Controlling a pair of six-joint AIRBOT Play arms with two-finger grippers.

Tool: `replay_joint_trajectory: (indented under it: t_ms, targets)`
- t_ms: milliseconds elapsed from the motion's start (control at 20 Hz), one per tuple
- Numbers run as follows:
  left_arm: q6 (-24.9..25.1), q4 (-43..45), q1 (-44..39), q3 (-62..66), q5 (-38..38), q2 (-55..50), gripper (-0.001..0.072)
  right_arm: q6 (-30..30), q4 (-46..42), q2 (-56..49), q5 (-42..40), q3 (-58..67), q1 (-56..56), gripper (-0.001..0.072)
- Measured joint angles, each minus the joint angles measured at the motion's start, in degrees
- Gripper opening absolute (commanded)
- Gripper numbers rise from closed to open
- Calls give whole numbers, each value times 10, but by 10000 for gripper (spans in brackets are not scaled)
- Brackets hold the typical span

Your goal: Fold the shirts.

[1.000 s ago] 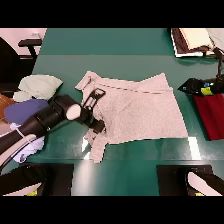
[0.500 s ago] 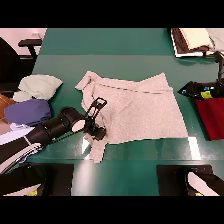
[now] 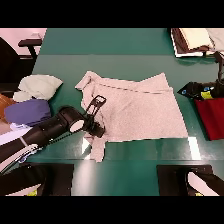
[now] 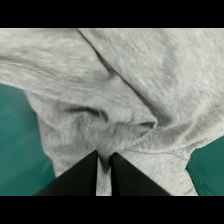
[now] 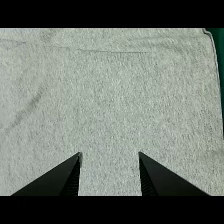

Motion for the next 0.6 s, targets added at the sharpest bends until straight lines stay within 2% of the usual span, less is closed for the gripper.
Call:
replay_joint_trajectory:
  t_ms: [250, 450, 600]
  targets:
    - [-18, 50, 26, 9, -36, 58, 21, 1, 0, 0, 5, 0, 0, 411]
    - [-21, 58, 115, 6, -58, 79, 21, 1, -2, 0, 32, 0, 0, 411]
    - [1, 41, 197, -10, -64, 85, 21, 1, -17, 2, 69, -3, -10, 411]
